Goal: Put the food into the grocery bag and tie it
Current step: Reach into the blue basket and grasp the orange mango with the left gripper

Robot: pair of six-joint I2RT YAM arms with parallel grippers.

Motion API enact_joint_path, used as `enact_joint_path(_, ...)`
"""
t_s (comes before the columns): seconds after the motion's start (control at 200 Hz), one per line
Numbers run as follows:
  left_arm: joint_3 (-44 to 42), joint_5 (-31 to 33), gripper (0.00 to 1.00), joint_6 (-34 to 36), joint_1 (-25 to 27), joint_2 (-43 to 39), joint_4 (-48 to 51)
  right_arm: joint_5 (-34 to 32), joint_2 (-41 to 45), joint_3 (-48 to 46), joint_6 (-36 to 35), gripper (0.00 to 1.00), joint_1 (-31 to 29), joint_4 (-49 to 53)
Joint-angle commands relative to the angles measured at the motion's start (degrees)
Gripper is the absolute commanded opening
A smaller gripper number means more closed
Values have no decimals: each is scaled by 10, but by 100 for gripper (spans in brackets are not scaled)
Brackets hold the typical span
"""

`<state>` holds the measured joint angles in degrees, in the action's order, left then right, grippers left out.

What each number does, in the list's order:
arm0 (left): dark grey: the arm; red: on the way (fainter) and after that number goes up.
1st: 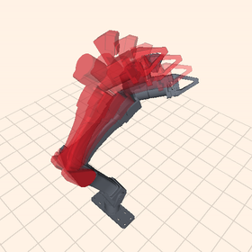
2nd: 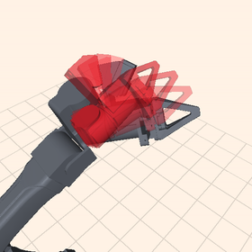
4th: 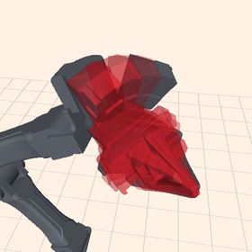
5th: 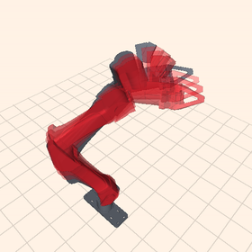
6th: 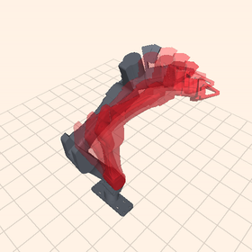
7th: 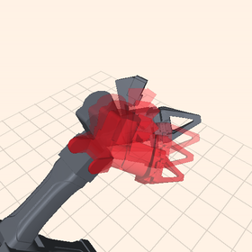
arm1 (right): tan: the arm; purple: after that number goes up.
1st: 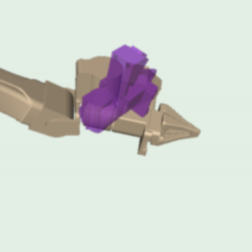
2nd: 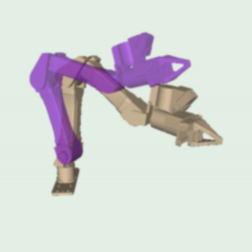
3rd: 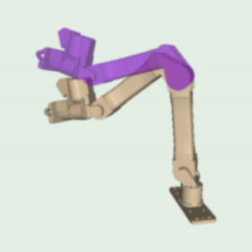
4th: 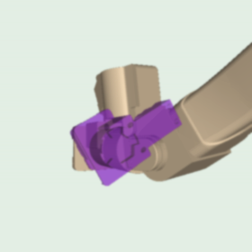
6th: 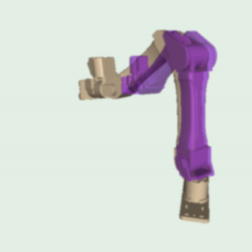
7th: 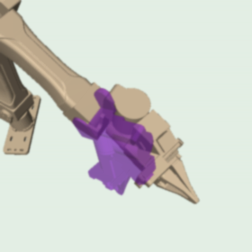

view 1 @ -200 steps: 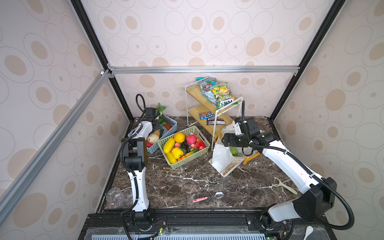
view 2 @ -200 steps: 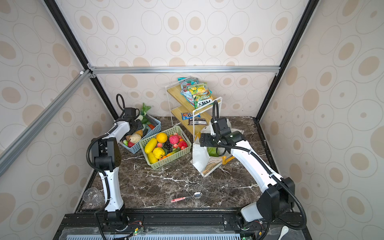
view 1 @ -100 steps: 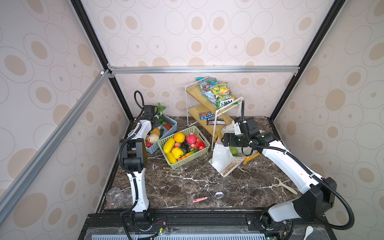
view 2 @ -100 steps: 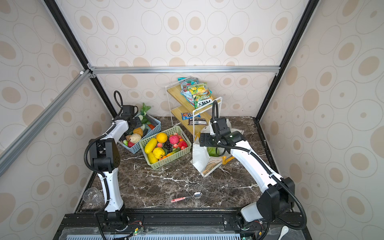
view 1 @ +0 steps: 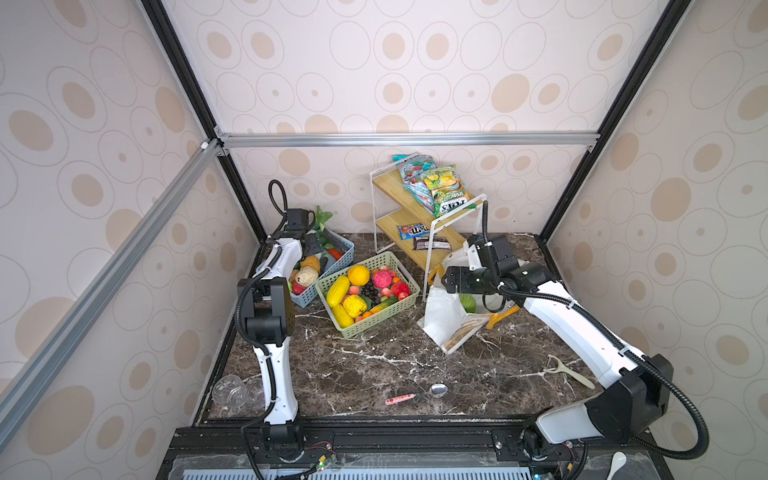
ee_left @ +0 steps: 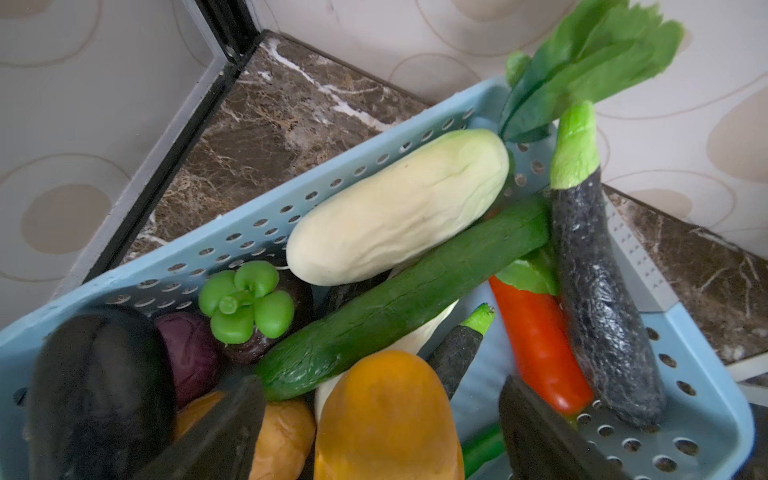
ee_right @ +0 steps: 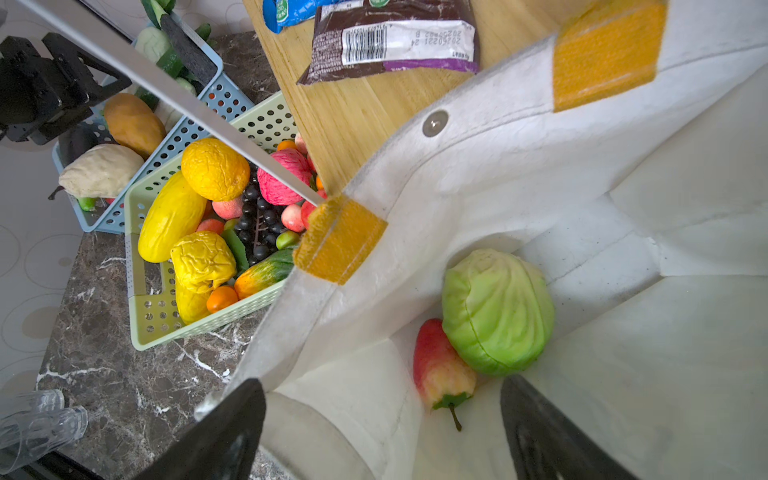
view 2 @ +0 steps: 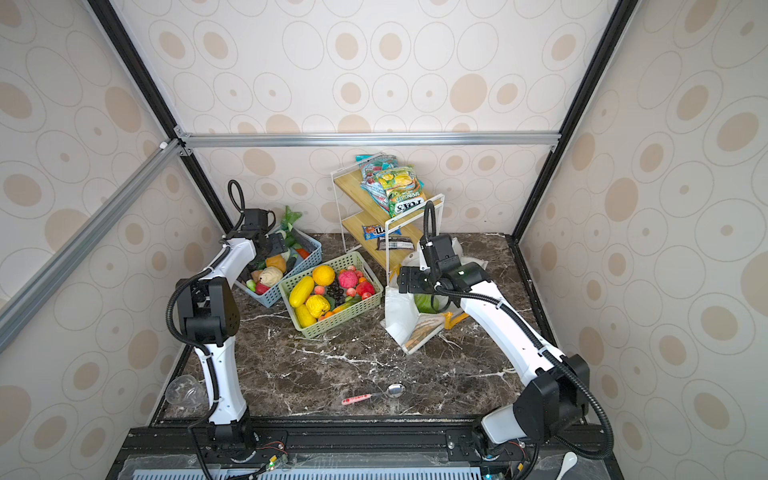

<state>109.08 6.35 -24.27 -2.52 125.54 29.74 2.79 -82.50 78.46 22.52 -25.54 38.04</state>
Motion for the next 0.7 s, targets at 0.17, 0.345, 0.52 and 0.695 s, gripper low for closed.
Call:
enact_joint_path(0.17, 22, -20, 83, 8, -4, 39, 24, -5, -3, 0, 6, 91, -7, -5)
enact_joint_path(0.345, 12, -20, 70, 5, -4, 36, 15, -7, -1, -2, 7, 91, -8, -6)
enact_joint_path(0.52, 7, -7, 63, 4, -4, 18, 7, -6, 0, -5, 8, 92, -8, -8)
enact_joint_path(0.695, 10, -1, 62, -3, -4, 1, 5, -6, 0, -5, 8, 91, -10, -9)
